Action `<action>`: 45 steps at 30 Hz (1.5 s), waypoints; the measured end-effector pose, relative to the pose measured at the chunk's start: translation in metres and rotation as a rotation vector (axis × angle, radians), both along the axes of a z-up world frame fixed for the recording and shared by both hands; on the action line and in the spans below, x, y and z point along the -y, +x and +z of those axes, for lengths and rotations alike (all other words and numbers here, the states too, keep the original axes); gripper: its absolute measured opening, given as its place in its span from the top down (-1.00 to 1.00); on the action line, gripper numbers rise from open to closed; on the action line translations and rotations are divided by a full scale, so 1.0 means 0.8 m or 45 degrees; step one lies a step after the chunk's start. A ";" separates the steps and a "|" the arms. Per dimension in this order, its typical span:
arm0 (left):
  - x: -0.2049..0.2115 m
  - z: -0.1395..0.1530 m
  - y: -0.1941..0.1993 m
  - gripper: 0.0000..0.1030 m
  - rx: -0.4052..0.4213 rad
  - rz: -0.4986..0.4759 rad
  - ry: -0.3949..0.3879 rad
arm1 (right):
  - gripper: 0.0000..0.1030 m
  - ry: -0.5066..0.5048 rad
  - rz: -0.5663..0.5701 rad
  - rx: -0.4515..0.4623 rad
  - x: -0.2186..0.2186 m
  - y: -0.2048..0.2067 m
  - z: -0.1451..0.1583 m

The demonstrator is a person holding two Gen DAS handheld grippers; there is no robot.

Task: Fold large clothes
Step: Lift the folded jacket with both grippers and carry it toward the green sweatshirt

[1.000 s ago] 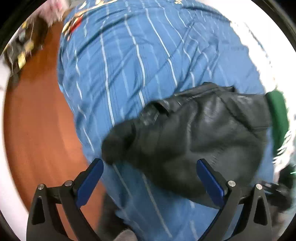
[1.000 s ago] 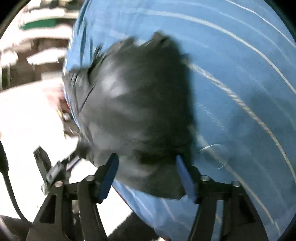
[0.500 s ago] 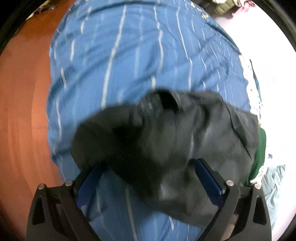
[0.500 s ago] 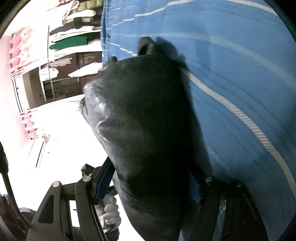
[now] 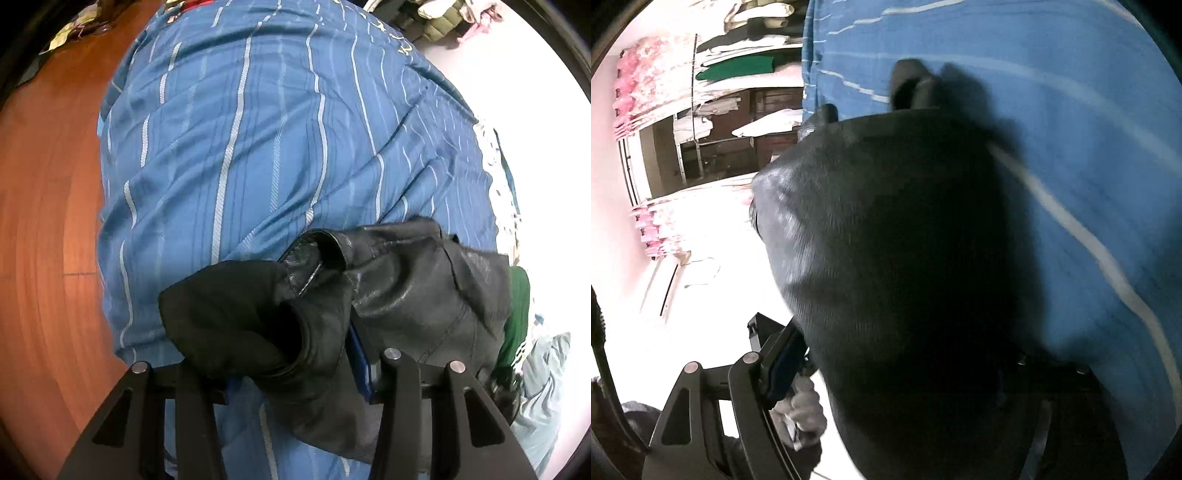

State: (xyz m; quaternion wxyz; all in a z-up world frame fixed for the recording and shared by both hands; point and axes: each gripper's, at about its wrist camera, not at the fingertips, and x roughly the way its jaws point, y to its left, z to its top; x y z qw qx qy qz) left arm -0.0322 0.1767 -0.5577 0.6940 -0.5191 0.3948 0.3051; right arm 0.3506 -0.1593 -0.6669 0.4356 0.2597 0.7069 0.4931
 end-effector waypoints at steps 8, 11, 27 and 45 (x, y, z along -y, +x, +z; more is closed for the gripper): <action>-0.007 -0.004 -0.009 0.15 0.045 -0.018 -0.031 | -0.55 0.195 -0.109 -0.057 0.004 -0.008 0.018; -0.010 -0.009 -0.005 -0.03 0.065 -0.049 -0.055 | -0.62 0.083 -0.111 -0.055 -0.009 -0.006 -0.008; -0.007 0.125 0.054 0.52 0.154 -0.181 0.190 | -0.06 0.203 -0.299 -0.083 -0.011 0.002 0.094; 0.062 0.232 0.480 0.52 0.494 -0.641 0.212 | -0.05 0.245 -0.717 0.216 0.148 0.314 0.271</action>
